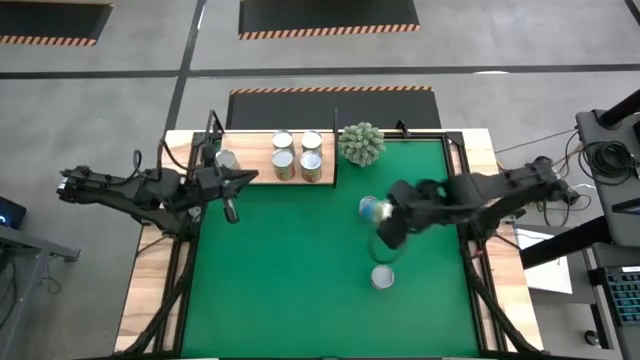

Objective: Pick and place cans onto a shelf
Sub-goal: Put the canned cherries on the shelf

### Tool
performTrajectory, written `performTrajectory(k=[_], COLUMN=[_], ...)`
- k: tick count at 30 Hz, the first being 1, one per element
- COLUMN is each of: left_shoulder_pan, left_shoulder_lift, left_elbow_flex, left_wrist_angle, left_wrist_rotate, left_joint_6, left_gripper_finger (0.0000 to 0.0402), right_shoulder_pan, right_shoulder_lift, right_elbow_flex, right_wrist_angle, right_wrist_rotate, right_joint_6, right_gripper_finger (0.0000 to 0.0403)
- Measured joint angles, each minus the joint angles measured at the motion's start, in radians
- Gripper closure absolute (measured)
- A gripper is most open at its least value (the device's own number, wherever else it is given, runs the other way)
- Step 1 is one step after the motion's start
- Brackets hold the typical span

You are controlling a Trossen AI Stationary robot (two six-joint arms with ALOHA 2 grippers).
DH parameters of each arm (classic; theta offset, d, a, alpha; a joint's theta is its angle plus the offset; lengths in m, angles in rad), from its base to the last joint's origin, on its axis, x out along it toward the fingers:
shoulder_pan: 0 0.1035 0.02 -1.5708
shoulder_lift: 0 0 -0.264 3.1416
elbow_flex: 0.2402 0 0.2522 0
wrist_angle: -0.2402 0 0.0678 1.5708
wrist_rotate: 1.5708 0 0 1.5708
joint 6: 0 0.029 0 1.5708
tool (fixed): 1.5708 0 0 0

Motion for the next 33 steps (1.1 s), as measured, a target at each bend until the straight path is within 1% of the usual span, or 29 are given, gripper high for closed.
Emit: performTrajectory(k=[4,8,12,16,17,19,23,29,33], left_shoulder_pan=[0.0,0.0,0.0,0.0,0.0,0.0,0.0,0.0,0.0], left_shoulder_lift=[-0.01,-0.011,-0.011,-0.011,-0.011,-0.012,-0.014,-0.021,-0.024], left_elbow_flex=[0.0,-0.002,-0.004,-0.004,-0.005,-0.005,-0.006,-0.006,-0.006], left_wrist_angle=[-0.006,-0.007,-0.007,-0.009,-0.009,-0.017,-0.039,-0.048,-0.052], left_wrist_rotate=[0.0,0.0,0.0,0.0,0.0,0.0,0.0,-0.002,-0.007], left_joint_6=[0.0,0.0,0.0,0.0,0.0,0.0,-0.002,-0.009,-0.008], left_gripper_finger=[0.0402,0.0402,0.0402,0.0402,0.0402,0.0402,0.0402,0.0402,0.0402], right_shoulder_pan=[-0.099,-0.176,-0.238,-0.29,-0.302,-0.33,-0.383,-0.429,-0.442], right_shoulder_lift=[0.131,0.278,0.423,0.555,0.573,0.567,0.59,0.652,0.692], right_elbow_flex=[0.158,0.353,0.564,0.758,0.762,0.721,0.7,0.696,0.702], right_wrist_angle=[0.048,0.068,0.07,0.082,0.122,0.234,0.389,0.571,0.653], right_wrist_rotate=[-0.002,-0.009,-0.01,-0.025,-0.04,-0.098,-0.203,-0.234,-0.298], right_joint_6=[-0.258,-0.479,-0.652,-0.785,-0.818,-0.875,-0.94,-1.029,-1.051], right_gripper_finger=[0.0079,0.0078,0.0078,0.0078,0.0078,0.0078,0.0078,0.0078,0.0078])
